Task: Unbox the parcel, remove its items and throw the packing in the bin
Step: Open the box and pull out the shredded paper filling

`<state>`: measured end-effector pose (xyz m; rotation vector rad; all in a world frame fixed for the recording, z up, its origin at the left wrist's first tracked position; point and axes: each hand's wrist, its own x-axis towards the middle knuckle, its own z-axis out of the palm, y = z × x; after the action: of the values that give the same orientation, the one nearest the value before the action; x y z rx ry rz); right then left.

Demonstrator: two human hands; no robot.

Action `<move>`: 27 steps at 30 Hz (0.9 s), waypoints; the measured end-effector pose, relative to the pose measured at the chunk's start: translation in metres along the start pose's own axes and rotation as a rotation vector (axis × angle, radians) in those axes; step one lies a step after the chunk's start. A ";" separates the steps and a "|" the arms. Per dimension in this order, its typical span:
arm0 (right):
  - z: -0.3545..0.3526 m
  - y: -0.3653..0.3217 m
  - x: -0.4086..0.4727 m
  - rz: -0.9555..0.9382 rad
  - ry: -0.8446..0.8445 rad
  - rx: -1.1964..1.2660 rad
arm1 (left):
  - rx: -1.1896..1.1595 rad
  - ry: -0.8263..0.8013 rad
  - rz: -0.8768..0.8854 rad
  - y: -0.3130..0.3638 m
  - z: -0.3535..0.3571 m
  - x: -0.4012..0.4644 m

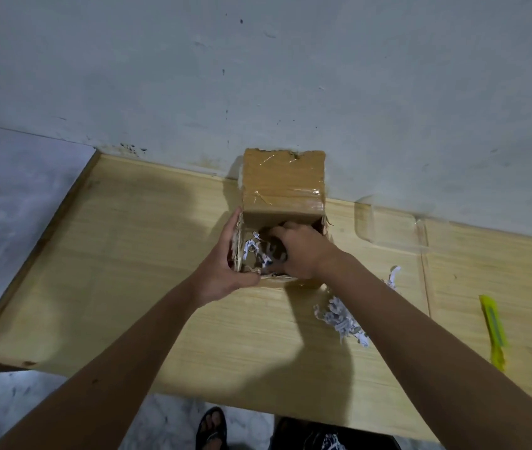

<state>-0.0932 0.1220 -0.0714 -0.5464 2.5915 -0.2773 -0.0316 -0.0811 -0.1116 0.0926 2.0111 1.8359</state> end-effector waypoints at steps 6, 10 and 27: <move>0.004 0.001 0.008 0.008 -0.076 -0.016 | -0.074 0.038 -0.035 0.004 0.005 -0.004; 0.014 0.000 0.013 -0.010 -0.080 0.106 | -0.100 0.050 -0.034 0.005 0.006 -0.005; 0.029 -0.002 0.021 -0.151 0.298 0.463 | -0.090 0.020 0.003 -0.003 0.006 -0.005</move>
<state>-0.0953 0.1085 -0.1046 -0.5604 2.6317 -1.0476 -0.0245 -0.0773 -0.1133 0.0519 1.9387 1.9337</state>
